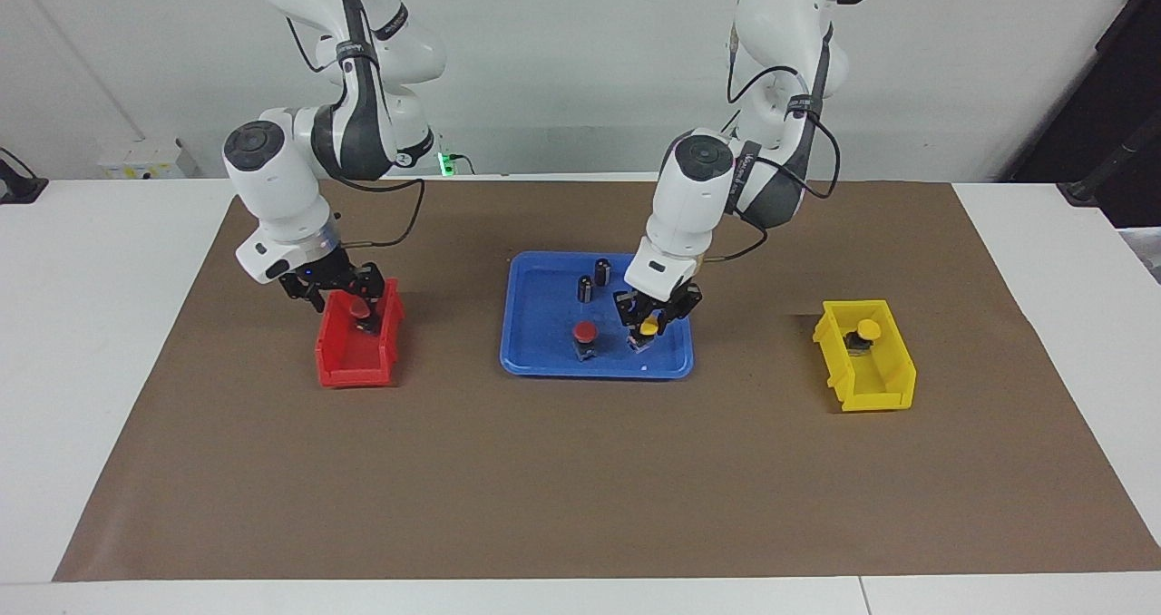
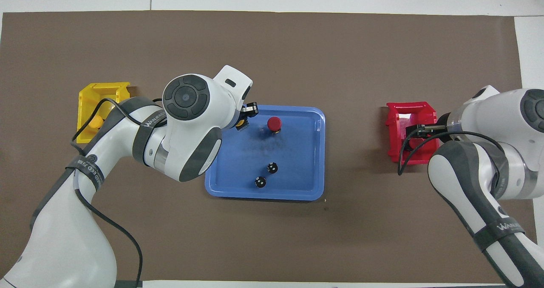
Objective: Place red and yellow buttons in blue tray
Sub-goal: 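Lower the yellow button into the tray while the right gripper grasps red button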
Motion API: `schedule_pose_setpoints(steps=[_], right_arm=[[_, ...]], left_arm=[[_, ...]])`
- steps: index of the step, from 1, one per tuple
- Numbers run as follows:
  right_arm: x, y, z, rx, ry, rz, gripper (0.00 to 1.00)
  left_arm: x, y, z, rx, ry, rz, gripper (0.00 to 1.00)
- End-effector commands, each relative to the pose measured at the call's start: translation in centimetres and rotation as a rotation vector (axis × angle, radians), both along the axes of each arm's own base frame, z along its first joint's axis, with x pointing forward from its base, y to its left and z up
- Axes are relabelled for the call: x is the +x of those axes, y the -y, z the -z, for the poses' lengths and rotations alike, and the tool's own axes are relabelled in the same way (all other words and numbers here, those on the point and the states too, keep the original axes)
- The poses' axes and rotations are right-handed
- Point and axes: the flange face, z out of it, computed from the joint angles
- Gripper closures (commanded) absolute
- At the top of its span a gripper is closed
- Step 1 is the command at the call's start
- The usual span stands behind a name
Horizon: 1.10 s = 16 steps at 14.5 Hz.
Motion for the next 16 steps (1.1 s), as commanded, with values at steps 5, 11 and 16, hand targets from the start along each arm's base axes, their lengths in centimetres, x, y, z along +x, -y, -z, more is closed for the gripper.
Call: schedule_pose_setpoints(steps=[5, 11, 16], right_arm=[[-2.0, -0.4, 1.4, 0.018, 0.012, -0.018, 0.25], [-3.4, 0.1, 3.4, 0.015, 0.033, -0.056, 0.38], [-2.2, -0.7, 2.1, 0.014, 0.04, -0.066, 0.74]], left_arm=[[-2.2, 1.5, 0.3, -0.051, 0.043, -0.009, 0.54], [-2.6, 0.5, 5.0, -0.041, 0.053, 0.021, 0.54], [-2.6, 0.9, 3.3, -0.056, 0.068, 0.018, 0.16]])
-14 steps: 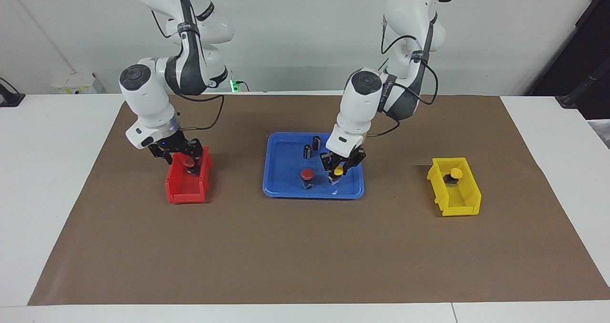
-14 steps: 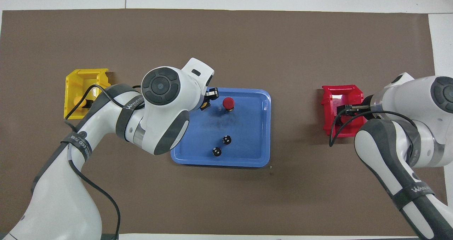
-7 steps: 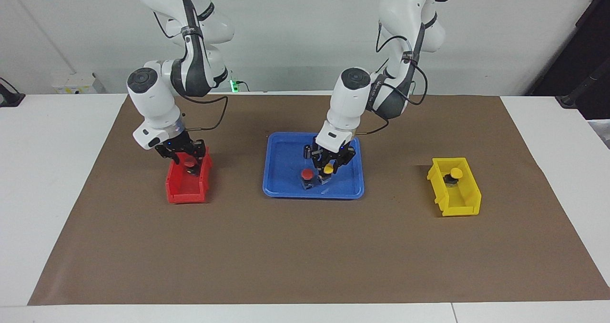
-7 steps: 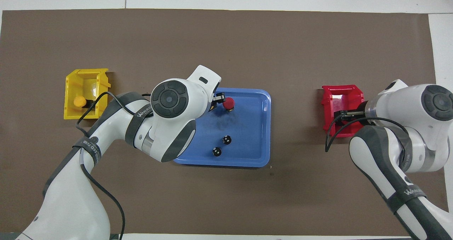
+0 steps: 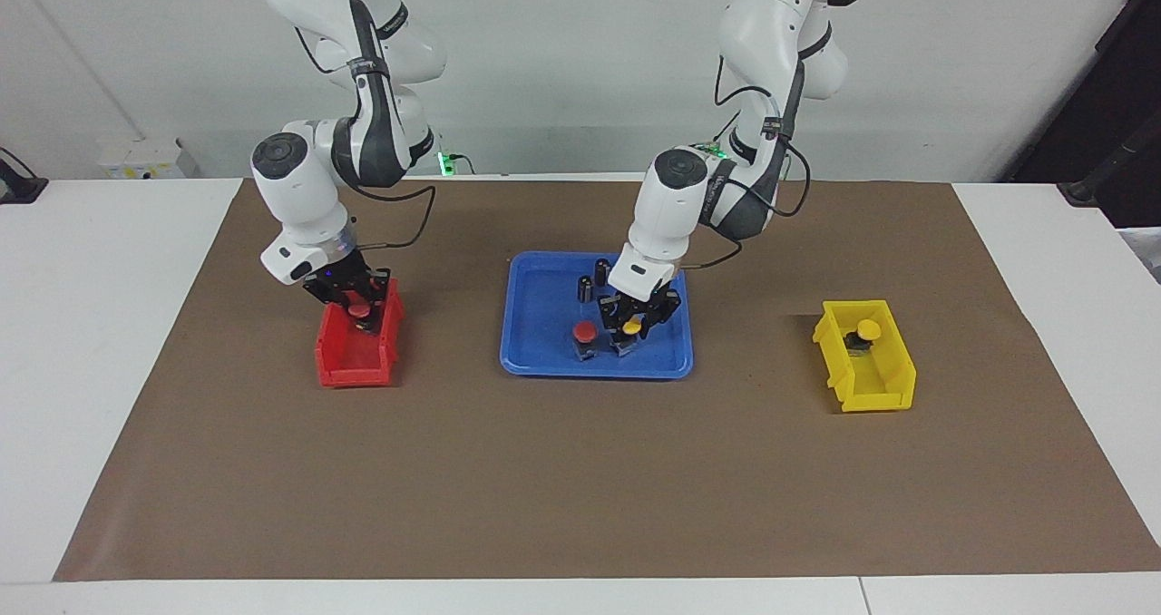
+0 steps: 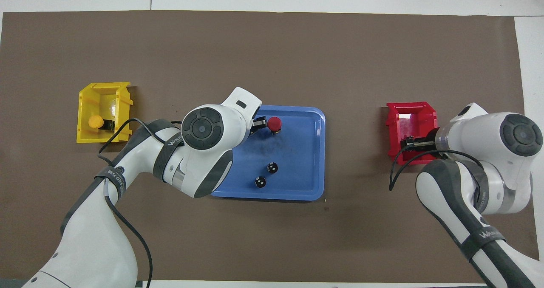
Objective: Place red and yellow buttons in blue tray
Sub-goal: 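Lower the yellow button into the tray while the right gripper grasps red button, then carry the red button to the tray while the left gripper returns to holder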
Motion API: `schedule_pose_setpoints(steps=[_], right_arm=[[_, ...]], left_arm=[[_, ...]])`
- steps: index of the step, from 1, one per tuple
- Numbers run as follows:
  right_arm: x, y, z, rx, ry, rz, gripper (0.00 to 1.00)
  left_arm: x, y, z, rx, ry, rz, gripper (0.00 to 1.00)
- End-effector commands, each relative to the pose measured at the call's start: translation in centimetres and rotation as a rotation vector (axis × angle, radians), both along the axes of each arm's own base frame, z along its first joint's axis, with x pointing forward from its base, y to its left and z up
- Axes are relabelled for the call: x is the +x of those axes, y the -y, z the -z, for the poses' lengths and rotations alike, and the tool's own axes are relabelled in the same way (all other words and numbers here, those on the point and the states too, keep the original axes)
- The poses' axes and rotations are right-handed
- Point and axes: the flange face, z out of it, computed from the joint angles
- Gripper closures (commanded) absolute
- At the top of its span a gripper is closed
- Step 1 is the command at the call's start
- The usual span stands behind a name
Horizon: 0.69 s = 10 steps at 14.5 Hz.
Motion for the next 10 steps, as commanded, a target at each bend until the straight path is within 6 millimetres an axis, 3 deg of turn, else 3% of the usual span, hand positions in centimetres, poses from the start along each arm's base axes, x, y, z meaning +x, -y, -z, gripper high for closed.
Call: schedule_pose_setpoints(steps=[1, 3, 4, 5, 6, 8, 9, 10], right_arm=[[1.2, -0.3, -2.4, 0.01, 0.002, -0.022, 0.74], [3.8, -0.8, -5.6, 0.01, -0.05, -0.031, 0.74], [5.2, -2.3, -7.7, 0.009, -0.062, -0.057, 0.74], [6.5, -3.7, -9.8, 0.008, -0.075, -0.059, 0.74], [7.7, -5.0, -11.3, 0.004, -0.085, -0.017, 0.74], [9.0, -10.7, -13.0, 0.006, -0.059, 0.03, 0.74], [9.0, -13.3, -13.0, 0.021, -0.029, 0.101, 0.74], [8.6, -17.0, -12.3, 0.038, -0.002, 0.133, 0.74]], left_arm=[[-0.1, -0.2, -1.7, -0.025, 0.018, 0.007, 0.13], [0.0, -0.4, -2.4, -0.029, 0.023, 0.004, 0.1], [0.3, -0.7, -3.1, -0.027, 0.024, 0.005, 0.07], [0.9, -1.7, -4.5, -0.018, 0.013, -0.005, 0.0], [1.9, -3.3, -5.8, 0.01, -0.011, 0.003, 0.0], [4.2, -7.8, -8.5, 0.062, -0.032, 0.137, 0.0], [5.0, -9.7, -9.3, 0.072, -0.034, 0.168, 0.0], [6.4, -13.0, -9.9, 0.079, -0.034, 0.138, 0.0]])
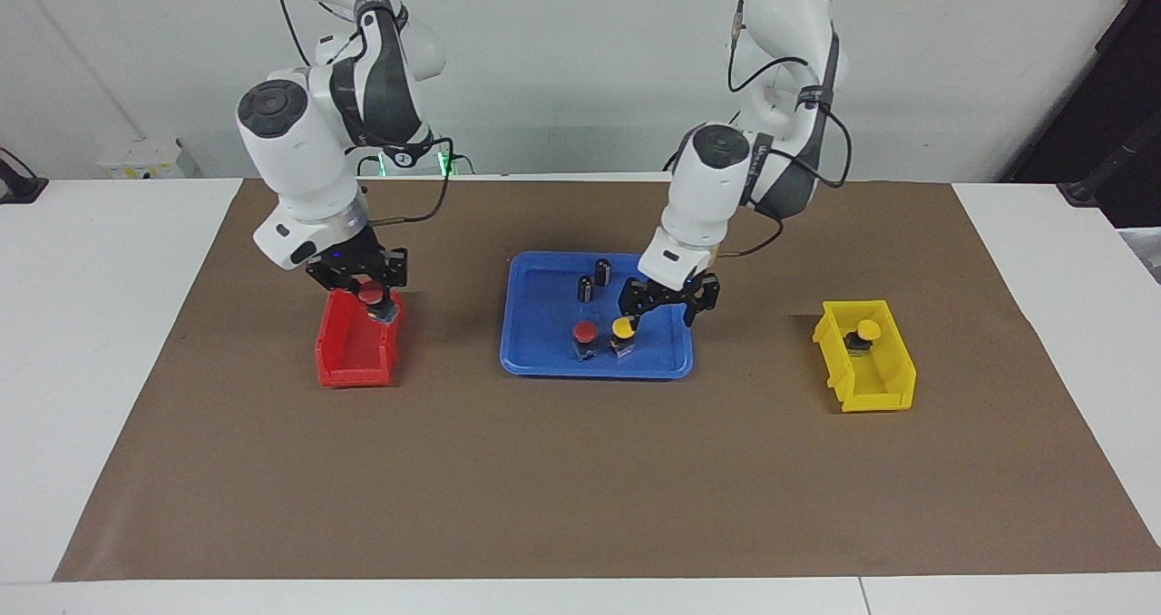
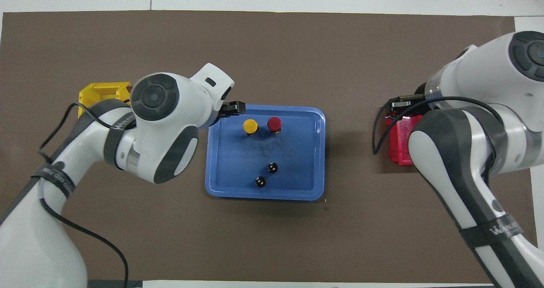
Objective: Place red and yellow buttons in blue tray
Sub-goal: 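Carry the red button to the tray while the left gripper returns to holder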
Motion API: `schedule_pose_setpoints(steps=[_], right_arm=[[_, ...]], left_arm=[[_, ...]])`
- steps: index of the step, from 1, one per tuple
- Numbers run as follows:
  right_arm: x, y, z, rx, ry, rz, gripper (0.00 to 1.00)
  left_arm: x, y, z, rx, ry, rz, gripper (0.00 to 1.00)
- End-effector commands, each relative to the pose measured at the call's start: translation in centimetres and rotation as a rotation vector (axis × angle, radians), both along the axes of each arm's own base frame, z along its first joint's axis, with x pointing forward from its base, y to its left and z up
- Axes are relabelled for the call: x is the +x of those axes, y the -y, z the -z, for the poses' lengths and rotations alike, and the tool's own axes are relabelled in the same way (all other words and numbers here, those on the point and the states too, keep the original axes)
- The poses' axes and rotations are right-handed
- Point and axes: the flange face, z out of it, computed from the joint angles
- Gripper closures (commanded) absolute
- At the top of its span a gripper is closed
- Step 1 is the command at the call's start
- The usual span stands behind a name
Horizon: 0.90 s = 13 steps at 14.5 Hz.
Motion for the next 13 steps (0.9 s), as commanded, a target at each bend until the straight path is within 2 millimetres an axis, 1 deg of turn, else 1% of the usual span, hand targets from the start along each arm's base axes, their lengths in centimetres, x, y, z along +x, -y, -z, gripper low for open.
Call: schedule_pose_setpoints(steps=[1, 3, 4, 6, 7, 8, 9, 10, 12, 13], right_arm=[[0.4, -7.2, 2.0, 0.032, 0.034, 0.087, 0.74], [-0.3, -11.4, 4.4, 0.036, 0.039, 0.083, 0.74], [-0.4, -12.5, 5.8, 0.034, 0.036, 0.082, 0.73], [-0.7, -14.6, 7.4, 0.036, 0.041, 0.072, 0.73], [-1.0, -14.7, 8.2, 0.033, 0.036, 0.076, 0.73], [-1.8, -15.8, 8.9, 0.034, 0.035, 0.07, 0.72], [-2.5, -16.5, 9.6, 0.036, 0.037, 0.069, 0.72], [-2.8, -16.5, 10.3, 0.036, 0.037, 0.072, 0.72], [-3.7, -16.9, 11.5, 0.027, 0.021, 0.059, 0.72], [-4.4, -16.9, 12.0, 0.021, 0.01, 0.055, 0.71]], left_arm=[[2.6, -7.3, -2.0, 0.024, 0.0, 0.03, 0.0], [4.2, -12.4, -2.1, 0.038, -0.001, 0.019, 0.0], [4.8, -14.5, -2.1, 0.054, 0.0, 0.027, 0.0], [5.5, -18.0, -1.9, 0.081, -0.012, 0.034, 0.0], [5.6, -19.4, -1.8, 0.086, -0.016, 0.041, 0.0], [5.6, -20.4, -1.6, 0.093, -0.029, 0.07, 0.0], [5.5, -21.9, -1.6, 0.097, -0.05, 0.074, 0.0], [5.5, -23.7, -1.5, 0.1, -0.065, 0.08, 0.05], [5.6, -24.6, -1.5, 0.102, -0.065, 0.096, 0.19], [5.6, -24.9, -1.5, 0.102, -0.067, 0.09, 0.22]])
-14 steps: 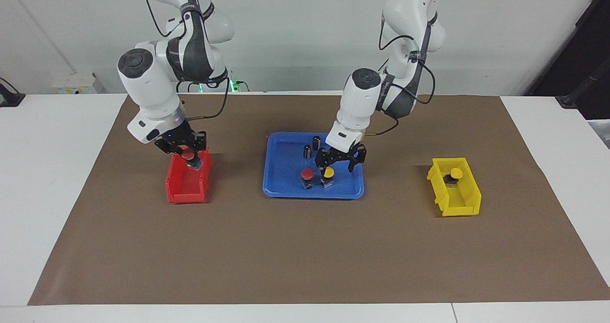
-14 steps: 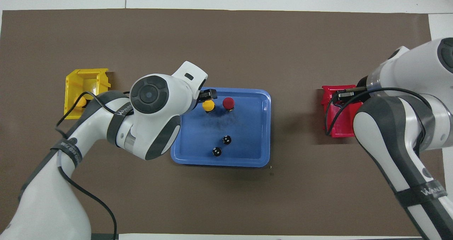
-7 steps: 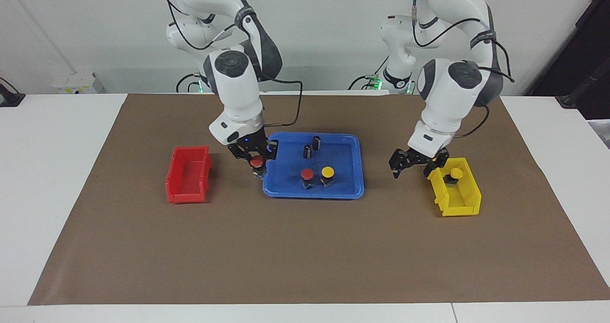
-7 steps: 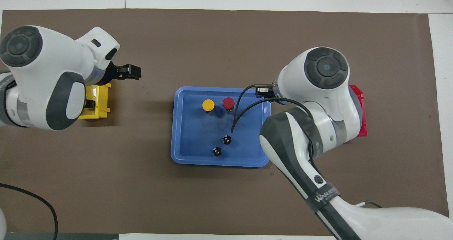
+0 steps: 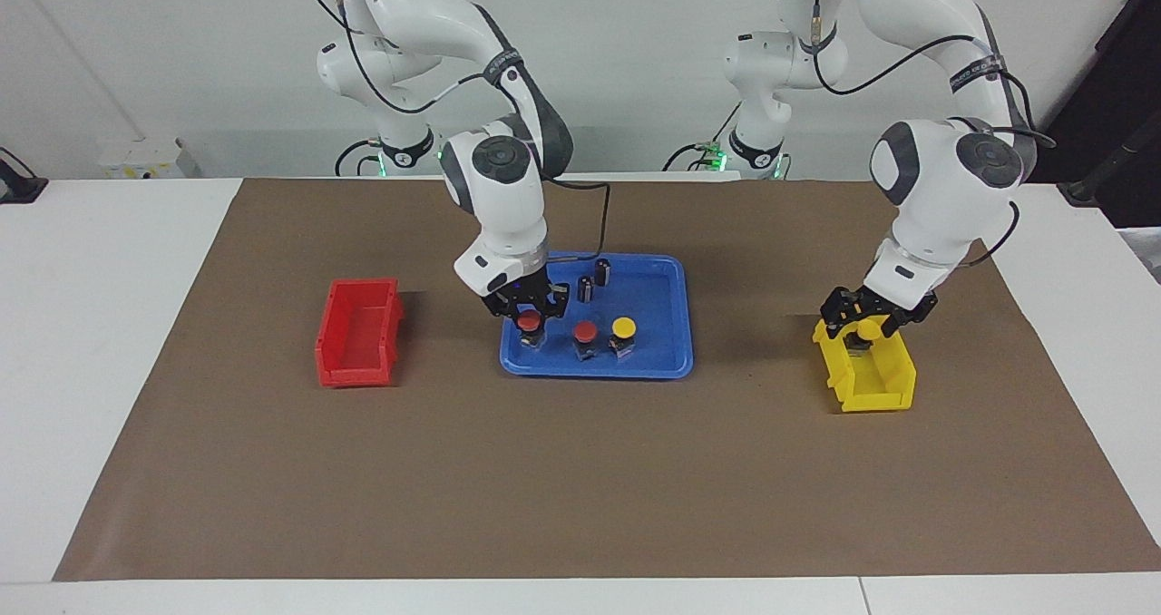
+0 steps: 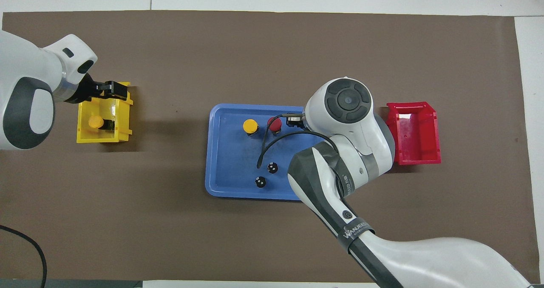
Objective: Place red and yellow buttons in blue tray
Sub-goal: 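Carry the red button to the tray while the left gripper returns to holder, then release the red button in the tray while the left gripper grasps yellow button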
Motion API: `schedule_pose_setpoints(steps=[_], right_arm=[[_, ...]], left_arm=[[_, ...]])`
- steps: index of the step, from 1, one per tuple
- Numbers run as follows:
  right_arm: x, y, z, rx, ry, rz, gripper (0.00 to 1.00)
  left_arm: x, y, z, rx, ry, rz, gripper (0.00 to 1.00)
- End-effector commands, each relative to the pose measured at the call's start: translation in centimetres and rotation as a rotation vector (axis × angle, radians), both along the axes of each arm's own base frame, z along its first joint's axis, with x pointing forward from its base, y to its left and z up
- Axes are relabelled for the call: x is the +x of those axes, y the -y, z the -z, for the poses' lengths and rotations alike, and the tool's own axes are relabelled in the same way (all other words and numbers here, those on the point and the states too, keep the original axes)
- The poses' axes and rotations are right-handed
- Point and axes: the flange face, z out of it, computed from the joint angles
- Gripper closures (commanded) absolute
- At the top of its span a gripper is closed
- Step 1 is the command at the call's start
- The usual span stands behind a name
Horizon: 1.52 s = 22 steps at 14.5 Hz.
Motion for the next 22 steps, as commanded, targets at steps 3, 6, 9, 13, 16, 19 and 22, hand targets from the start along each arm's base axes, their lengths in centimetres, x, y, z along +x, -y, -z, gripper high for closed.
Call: schedule_pose_setpoints(steps=[3, 6, 9, 13, 16, 19, 22], right_arm=[[-1.4, 0.3, 1.1, 0.011, -0.004, 0.01, 0.66], [-1.2, 0.2, 1.3, 0.018, 0.01, 0.011, 0.57], [-1.2, 0.3, 1.3, 0.009, 0.016, 0.004, 0.16], [2.6, 3.6, -5.3, 0.004, 0.043, 0.056, 0.0], [5.2, 9.6, -13.1, -0.008, 0.039, 0.15, 0.0], [5.7, 16.9, -18.1, -0.02, 0.025, 0.142, 0.0], [3.3, 23.8, -22.6, -0.026, -0.001, 0.128, 0.0]], left_arm=[[-0.9, -2.8, 0.3, 0.016, -0.016, -0.005, 0.3], [-1.3, -3.8, 0.8, 0.016, -0.027, -0.023, 0.3], [-2.7, -5.3, 1.9, 0.015, -0.017, -0.05, 0.3], [-3.7, -5.3, 3.6, 0.013, 0.017, -0.057, 0.3], [-3.8, -5.3, 4.3, 0.013, 0.008, -0.06, 0.3], [-4.0, -5.2, 5.1, 0.013, 0.029, -0.057, 0.3], [-4.2, -5.3, 5.9, 0.013, 0.034, -0.06, 0.3]])
